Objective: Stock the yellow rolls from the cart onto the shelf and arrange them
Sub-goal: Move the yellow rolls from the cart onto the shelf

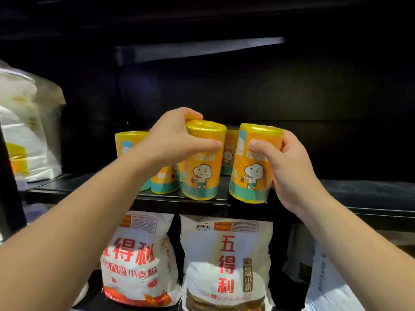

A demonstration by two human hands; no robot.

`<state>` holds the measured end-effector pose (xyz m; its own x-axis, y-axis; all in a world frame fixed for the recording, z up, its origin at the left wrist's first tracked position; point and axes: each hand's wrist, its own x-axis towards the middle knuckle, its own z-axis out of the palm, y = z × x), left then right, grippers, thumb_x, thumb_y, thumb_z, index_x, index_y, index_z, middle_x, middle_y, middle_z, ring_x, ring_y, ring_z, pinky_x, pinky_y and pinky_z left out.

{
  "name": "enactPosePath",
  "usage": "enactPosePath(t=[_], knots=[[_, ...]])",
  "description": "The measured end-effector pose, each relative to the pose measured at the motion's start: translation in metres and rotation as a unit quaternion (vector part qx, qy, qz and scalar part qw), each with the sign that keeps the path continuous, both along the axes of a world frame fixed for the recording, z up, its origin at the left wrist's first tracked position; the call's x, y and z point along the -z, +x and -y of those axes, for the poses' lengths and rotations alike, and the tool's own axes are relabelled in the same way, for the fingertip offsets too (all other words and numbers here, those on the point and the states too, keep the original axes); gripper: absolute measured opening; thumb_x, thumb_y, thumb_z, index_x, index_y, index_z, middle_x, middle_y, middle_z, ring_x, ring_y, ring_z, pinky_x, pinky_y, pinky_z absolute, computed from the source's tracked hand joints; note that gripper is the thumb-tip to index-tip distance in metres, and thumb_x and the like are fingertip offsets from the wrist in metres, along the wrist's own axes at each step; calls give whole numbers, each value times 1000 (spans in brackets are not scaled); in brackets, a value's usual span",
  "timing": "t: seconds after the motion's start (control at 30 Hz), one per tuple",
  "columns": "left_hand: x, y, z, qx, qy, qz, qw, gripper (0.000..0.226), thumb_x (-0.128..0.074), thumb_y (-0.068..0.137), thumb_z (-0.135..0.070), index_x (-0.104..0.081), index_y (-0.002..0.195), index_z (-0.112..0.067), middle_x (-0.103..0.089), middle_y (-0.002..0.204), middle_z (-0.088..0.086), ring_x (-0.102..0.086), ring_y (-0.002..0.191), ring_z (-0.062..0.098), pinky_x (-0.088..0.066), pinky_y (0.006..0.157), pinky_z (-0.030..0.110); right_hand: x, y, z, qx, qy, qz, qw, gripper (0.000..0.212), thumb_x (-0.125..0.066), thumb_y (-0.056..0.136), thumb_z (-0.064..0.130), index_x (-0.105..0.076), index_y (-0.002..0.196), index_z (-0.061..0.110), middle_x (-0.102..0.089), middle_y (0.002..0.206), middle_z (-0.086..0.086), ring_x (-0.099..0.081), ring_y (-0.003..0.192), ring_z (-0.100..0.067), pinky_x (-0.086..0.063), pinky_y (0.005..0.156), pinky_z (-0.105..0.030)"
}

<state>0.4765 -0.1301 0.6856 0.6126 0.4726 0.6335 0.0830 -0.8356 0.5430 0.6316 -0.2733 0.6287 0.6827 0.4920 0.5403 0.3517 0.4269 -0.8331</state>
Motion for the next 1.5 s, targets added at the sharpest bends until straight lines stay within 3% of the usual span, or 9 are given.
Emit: enactPosePath(t=[0.23,0.37,0.53,0.67,0.93,1.1,1.2,1.33,1.5], knots=[[-21,9,-19,11,121,-113,986,62,-79,71,-50,-57,123,-24,-61,103,-9,-61,91,8,-57,74,27,-14,15,-42,55,-31,6,998,52,-82,74,34,-56,119,28,-70,108,2,-72,95,-16,-61,81,-45],[-20,14,-29,-19,145,-141,979,63,-73,72,-59,-54,122,-26,-60,103,-9,-61,92,10,-58,80,39,-16,19,-56,71,-46,-8,996,51,-82,76,33,-55,119,27,-70,107,3,-72,92,-14,-60,75,-38],[-13,18,-32,-77,191,-136,969,67,-64,74,-70,-50,122,-25,-61,103,-8,-60,94,14,-54,86,42,-16,20,-67,91,-59,-21,994,51,-81,78,32,-54,120,26,-69,106,4,-70,91,-13,-57,67,-32],[-7,25,-34,-116,227,-124,959,69,-56,78,-75,-49,120,-21,-59,96,-7,-57,90,14,-48,89,40,-17,21,-76,105,-69,-31,992,56,-82,77,33,-51,123,25,-67,108,2,-69,93,-15,-59,75,-37],[6,38,-45,-199,293,-99,930,70,-43,74,-86,-43,96,-19,-49,78,-5,-52,80,17,-45,75,36,-15,28,-90,109,-80,-53,989,58,-82,78,30,-50,126,21,-67,109,1,-68,97,-18,-58,85,-44],[12,42,-43,-235,312,-90,916,67,-38,75,-84,-42,88,-18,-34,66,-6,-45,75,17,-37,69,34,-7,34,-98,96,-86,-52,990,60,-82,78,29,-49,129,24,-68,111,2,-68,99,-15,-58,80,-37],[13,43,-44,-246,321,-98,910,70,-34,74,-83,-46,93,-17,-36,69,-5,-45,80,17,-36,69,35,-5,35,-100,92,-86,-40,991,62,-80,81,28,-46,132,25,-67,111,4,-67,97,-12,-56,72,-29],[14,45,-49,-247,334,-125,901,87,-25,74,-83,-51,130,-22,-65,102,1,-56,106,22,-43,80,38,-5,38,-101,74,-98,-35,992,54,-78,83,28,-50,130,25,-68,110,3,-68,95,-11,-54,68,-27],[10,47,-49,-238,331,-149,901,79,-33,79,-83,-58,129,-26,-66,108,0,-54,111,22,-44,86,40,-5,43,-103,70,-121,-13,990,50,-75,85,30,-51,128,27,-67,113,4,-66,100,-13,-54,76,-31]])
